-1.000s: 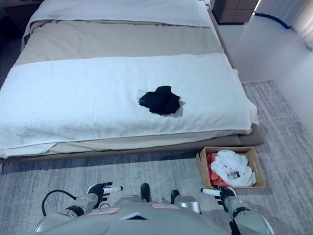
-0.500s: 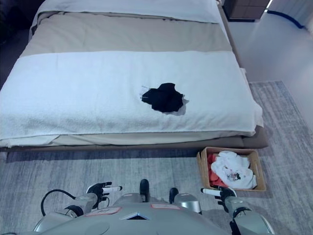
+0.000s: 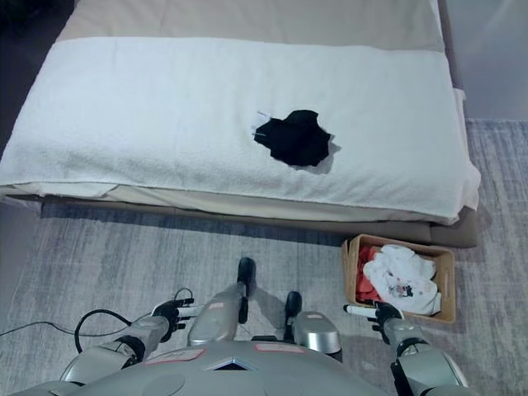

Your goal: Put the clothes on the bed into the basket.

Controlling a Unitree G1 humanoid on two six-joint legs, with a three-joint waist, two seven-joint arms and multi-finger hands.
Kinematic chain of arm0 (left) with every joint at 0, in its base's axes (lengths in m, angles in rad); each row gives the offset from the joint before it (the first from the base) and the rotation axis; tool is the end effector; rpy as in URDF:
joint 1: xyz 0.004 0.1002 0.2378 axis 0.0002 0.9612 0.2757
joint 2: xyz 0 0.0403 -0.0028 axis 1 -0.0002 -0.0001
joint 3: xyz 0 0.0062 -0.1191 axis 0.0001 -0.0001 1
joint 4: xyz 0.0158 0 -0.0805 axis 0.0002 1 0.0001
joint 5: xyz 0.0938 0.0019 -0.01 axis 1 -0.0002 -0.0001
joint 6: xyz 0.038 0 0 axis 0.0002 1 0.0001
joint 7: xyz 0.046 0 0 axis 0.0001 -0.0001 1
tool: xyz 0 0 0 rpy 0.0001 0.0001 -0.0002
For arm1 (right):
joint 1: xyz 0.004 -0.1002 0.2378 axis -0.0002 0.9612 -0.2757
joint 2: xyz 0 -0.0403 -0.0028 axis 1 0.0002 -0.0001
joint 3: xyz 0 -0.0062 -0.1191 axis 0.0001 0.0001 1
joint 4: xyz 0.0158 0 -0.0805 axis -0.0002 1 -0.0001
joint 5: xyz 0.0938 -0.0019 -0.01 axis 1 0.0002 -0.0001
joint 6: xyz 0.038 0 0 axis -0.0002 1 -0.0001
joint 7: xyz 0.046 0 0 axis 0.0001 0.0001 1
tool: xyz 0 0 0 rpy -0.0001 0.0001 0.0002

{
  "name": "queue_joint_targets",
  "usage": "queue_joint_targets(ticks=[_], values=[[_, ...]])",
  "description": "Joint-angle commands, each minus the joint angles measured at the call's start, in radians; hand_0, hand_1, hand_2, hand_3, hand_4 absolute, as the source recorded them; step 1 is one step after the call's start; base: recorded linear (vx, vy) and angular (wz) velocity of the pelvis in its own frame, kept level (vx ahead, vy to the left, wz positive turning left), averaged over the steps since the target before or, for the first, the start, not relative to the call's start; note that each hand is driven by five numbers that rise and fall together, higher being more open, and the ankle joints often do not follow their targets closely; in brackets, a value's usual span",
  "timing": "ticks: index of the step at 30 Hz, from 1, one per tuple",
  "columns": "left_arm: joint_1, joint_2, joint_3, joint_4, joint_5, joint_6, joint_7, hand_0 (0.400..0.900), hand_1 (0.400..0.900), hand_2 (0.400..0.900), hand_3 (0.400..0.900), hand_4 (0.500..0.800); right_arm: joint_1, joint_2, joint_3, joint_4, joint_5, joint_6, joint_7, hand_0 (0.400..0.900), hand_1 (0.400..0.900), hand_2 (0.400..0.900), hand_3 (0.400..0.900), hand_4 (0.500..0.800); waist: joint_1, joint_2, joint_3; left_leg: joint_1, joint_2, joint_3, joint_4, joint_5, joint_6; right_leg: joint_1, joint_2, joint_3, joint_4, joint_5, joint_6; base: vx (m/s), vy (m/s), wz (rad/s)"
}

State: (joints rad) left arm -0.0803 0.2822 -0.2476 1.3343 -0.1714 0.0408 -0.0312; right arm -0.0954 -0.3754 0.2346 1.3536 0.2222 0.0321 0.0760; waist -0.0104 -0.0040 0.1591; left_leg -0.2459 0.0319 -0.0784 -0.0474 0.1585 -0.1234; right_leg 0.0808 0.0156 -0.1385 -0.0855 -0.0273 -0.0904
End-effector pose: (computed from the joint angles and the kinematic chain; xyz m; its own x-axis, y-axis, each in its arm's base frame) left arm 0.0800 0.2403 -0.1217 0.2627 0.1855 -0.9469 0.0919 0.9721 0.2160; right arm 0.0829 -0.2746 -0.1098 0.2691 -0.2354 -0.9339 -0.0335 0.9668 -0.2533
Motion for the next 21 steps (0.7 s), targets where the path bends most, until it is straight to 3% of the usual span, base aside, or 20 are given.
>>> queue_joint_targets(ticks=[1,2,3,5,6,7,9,10,11,13,14,15,17,20,21], values=[[-0.01,0.031,0.005,0.005,0.006,-0.016,0.01,0.9,0.9,0.9,0.9,0.8,0.011,-0.053,0.05,-0.002,-0.005,-0.008,-0.001,0.9,0.9,0.9,0.9,0.8,0.01,0.001,-0.047,-0.008,0.009,0.007,-0.002,-0.018,0.052,0.027,0.014,0.124,0.048,-0.114,0.099,0.3,0.274,-0.87],[-0.001,0.032,0.012,0.008,0.005,-0.017,0.01,0.9,0.9,0.9,0.9,0.8,0.009,-0.049,0.055,-0.001,-0.019,-0.005,0.007,0.9,0.9,0.9,0.9,0.8,0.018,-0.003,-0.065,0.007,0.01,0.018,0.01,-0.024,0.059,0.047,-0.009,0.142,0.045,-0.123,0.12,0.15,0.167,-0.47],[-0.001,0.032,0.012,0.008,0.005,-0.017,0.01,0.9,0.9,0.9,0.9,0.8,0.009,-0.049,0.055,-0.001,-0.019,-0.005,0.007,0.9,0.9,0.9,0.9,0.8,0.019,-0.004,-0.064,0.008,0.01,0.02,0.01,-0.024,0.059,0.048,-0.01,0.143,0.045,-0.123,0.12,0.29,0.354,-0.93],[0.003,0.043,0.022,0.015,0.001,-0.018,0.01,0.9,0.9,0.9,0.9,0.8,0.004,-0.04,0.054,-0.002,-0.03,0.003,0.019,0.9,0.9,0.9,0.9,0.8,0.029,-0.026,-0.084,0.012,0.001,0.079,0.074,-0.06,0.076,0.052,-0.066,0.16,0.081,-0.131,0.153,0.2,0.288,-0.68],[0.003,0.043,0.022,0.015,0.001,-0.018,0.01,0.9,0.9,0.9,0.9,0.8,0.004,-0.04,0.054,-0.002,-0.03,0.003,0.019,0.9,0.9,0.9,0.9,0.8,0.031,-0.027,-0.084,0.011,0.001,0.08,0.076,-0.062,0.077,0.051,-0.066,0.161,0.082,-0.131,0.154,0.2,0.286,-0.36],[-0.004,0.055,0.025,0.011,-0.004,-0.017,0.01,0.9,0.9,0.9,0.9,0.8,0.002,-0.034,0.052,0.002,-0.032,0.009,0.031,0.9,0.9,0.9,0.9,0.8,0.037,-0.047,-0.095,0.004,-0.019,0.101,0.131,-0.107,0.099,0.04,-0.102,0.164,0.133,-0.134,0.182,0.19,0.256,-0.22],[-0.011,0.064,0.024,0.007,-0.007,-0.018,0.009,0.9,0.9,0.9,0.9,0.8,0.0,-0.033,0.052,0.005,-0.033,0.011,0.034,0.9,0.9,0.9,0.9,0.8,0.04,-0.054,-0.099,-0.002,-0.027,0.109,0.15,-0.122,0.107,0.024,-0.11,0.167,0.165,-0.135,0.19,0.18,0.25,-0.06],[-0.034,0.076,0.01,0.001,-0.008,-0.018,0.009,0.9,0.9,0.9,0.9,0.8,-0.009,-0.028,0.049,0.005,-0.026,0.012,0.034,0.9,0.9,0.9,0.9,0.8,0.04,-0.069,-0.106,-0.01,-0.05,0.108,0.177,-0.148,0.119,-0.003,-0.125,0.159,0.239,-0.114,0.213,0.12,0.174,0.13],[-0.034,0.076,0.01,0.001,-0.008,-0.018,0.009,0.9,0.9,0.9,0.9,0.8,-0.009,-0.027,0.049,0.005,-0.026,0.012,0.034,0.9,0.9,0.9,0.9,0.8,0.04,-0.069,-0.107,-0.012,-0.05,0.108,0.178,-0.149,0.119,-0.005,-0.126,0.159,0.241,-0.115,0.213,0.22,0.322,0.31],[-0.049,0.087,-0.001,-0.005,-0.003,-0.018,0.005,0.9,0.9,0.9,0.9,0.8,-0.007,-0.025,0.04,0.0,-0.012,0.008,0.037,0.9,0.9,0.9,0.9,0.8,0.025,-0.082,-0.103,0.01,-0.08,0.087,0.174,-0.169,0.137,-0.062,-0.12,0.17,0.378,-0.014,0.22,0.16,0.224,0.32],[-0.049,0.087,-0.001,-0.005,-0.003,-0.018,0.005,0.9,0.9,0.9,0.9,0.8,-0.007,-0.025,0.04,0.0,-0.012,0.008,0.037,0.9,0.9,0.9,0.9,0.8,0.025,-0.083,-0.104,0.009,-0.081,0.087,0.174,-0.169,0.137,-0.063,-0.121,0.17,0.379,-0.015,0.22,0.14,0.224,0.34],[-0.054,0.092,-0.011,-0.009,0.002,-0.015,0.005,0.9,0.9,0.9,0.9,0.8,-0.014,-0.026,0.041,-0.009,-0.004,0.007,0.032,0.9,0.9,0.9,0.9,0.8,0.013,-0.085,-0.09,0.036,-0.093,0.067,0.158,-0.176,0.152,-0.113,-0.108,0.184,0.487,0.063,0.213,0.09,0.149,0.19],[-0.059,0.096,-0.019,-0.017,0.001,-0.017,0.006,0.9,0.9,0.9,0.9,0.8,-0.024,-0.024,0.05,-0.018,-0.004,0.004,0.031,0.9,0.9,0.9,0.9,0.8,0.006,-0.083,-0.075,0.044,-0.097,0.056,0.154,-0.175,0.161,-0.138,-0.091,0.186,0.567,0.099,0.212,0.11,0.193,0.24],[-0.072,0.112,-0.018,-0.018,-0.001,-0.015,0.013,0.9,0.9,0.9,0.9,0.8,-0.041,-0.026,0.062,-0.043,0.001,-0.002,0.019,0.9,0.9,0.9,0.9,0.8,0.004,-0.077,-0.062,0.087,-0.093,0.032,0.122,-0.179,0.165,-0.194,-0.081,0.143,0.572,0.04,0.195,0.16,0.123,0.24],[-0.081,0.119,-0.015,-0.015,-0.007,-0.015,0.019,0.9,0.9,0.9,0.9,0.8,-0.049,-0.034,0.06,-0.054,0.013,-0.004,0.016,0.9,0.9,0.9,0.9,0.8,0.005,-0.074,-0.06,0.115,-0.084,0.02,0.092,-0.177,0.159,-0.221,-0.071,0.119,0.489,-0.03,0.18,0.16,0.012,0.2]])
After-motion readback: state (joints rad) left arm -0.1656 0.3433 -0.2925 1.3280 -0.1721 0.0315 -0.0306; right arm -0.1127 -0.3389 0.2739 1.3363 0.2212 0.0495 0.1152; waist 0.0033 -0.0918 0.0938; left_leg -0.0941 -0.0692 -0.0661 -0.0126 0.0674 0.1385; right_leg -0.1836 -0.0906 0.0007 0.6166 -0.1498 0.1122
